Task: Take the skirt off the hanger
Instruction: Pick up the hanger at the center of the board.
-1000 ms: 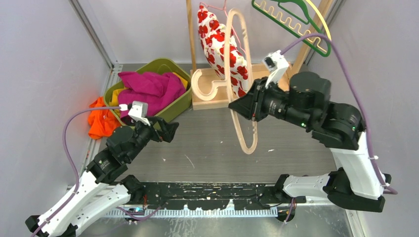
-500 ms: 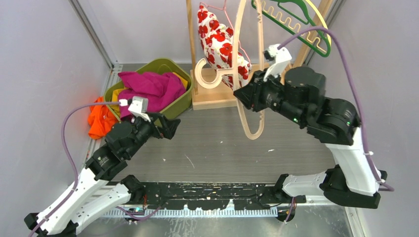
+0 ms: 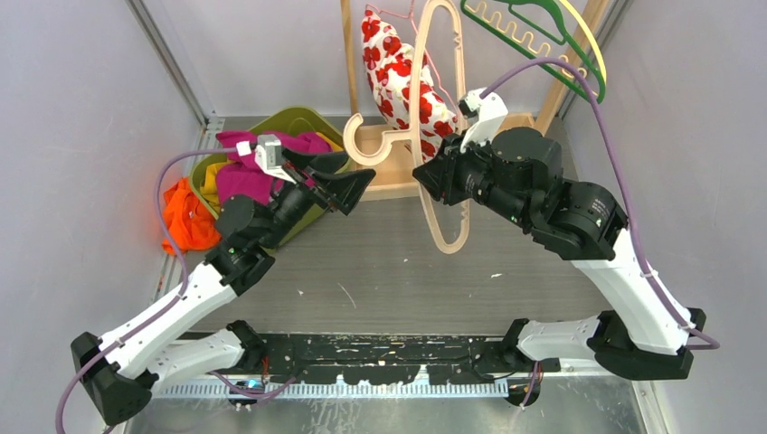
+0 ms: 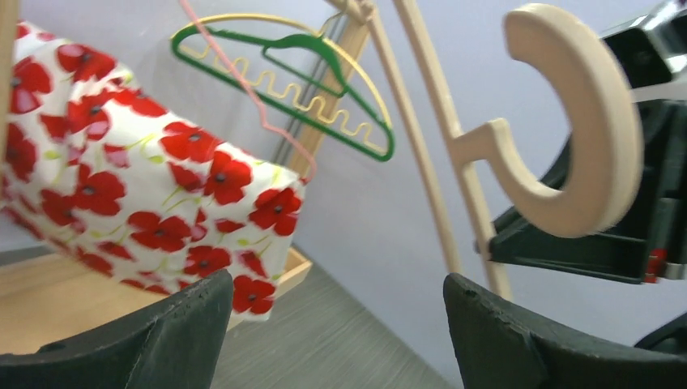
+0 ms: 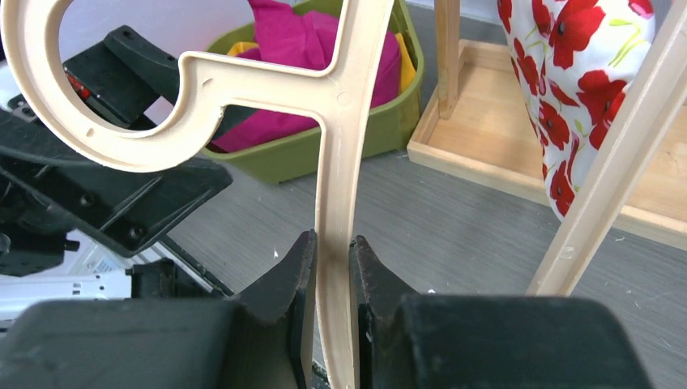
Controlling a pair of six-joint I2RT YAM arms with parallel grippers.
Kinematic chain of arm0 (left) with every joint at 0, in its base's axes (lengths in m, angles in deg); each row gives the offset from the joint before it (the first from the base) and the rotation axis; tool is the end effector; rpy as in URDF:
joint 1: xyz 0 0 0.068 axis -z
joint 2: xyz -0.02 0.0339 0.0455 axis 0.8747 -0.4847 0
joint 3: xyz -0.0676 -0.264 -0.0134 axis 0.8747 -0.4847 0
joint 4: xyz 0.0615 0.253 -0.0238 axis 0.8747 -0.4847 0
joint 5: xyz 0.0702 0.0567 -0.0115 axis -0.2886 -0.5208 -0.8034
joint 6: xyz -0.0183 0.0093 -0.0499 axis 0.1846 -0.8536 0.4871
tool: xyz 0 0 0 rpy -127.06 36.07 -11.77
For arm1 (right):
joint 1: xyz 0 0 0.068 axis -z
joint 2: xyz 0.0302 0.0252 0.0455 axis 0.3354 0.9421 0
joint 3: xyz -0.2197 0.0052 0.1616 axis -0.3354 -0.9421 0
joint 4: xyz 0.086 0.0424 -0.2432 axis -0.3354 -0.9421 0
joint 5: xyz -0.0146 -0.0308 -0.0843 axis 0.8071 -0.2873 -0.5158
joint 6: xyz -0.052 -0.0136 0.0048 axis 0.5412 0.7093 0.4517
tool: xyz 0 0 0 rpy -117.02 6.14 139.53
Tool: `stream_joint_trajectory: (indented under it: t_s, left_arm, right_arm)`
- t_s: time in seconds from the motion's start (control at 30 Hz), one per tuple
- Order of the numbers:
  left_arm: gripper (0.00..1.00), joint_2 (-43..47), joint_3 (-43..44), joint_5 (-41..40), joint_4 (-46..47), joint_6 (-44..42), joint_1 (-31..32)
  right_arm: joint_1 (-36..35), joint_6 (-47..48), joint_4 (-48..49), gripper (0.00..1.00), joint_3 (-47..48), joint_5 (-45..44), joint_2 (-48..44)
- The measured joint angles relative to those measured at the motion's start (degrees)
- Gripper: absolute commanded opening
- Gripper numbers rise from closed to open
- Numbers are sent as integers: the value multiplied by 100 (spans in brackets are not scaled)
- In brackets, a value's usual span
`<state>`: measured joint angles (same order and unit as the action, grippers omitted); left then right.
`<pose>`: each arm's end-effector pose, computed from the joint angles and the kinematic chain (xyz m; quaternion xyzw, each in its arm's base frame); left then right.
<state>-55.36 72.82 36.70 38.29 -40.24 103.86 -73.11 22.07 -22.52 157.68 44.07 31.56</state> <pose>0.1528 -0.1430 0.4116 0.0737 0.5746 -0.4930 0.6491 0.1184 0.1455 0.5252 -0.1602 0.7873 0.2727 0.5293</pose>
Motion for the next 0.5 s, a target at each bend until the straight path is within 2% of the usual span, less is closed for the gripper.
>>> stream_joint_trajectory:
  t_s: [0.23, 0.5]
  left_arm:
    - [99, -131, -35, -2, 1217, 208, 299]
    - [99, -229, -11, -9, 1622, 188, 568]
  right_arm:
    - [2, 127, 835, 1, -492, -339, -118]
    - [9, 201, 1438, 1, -671, -385, 210]
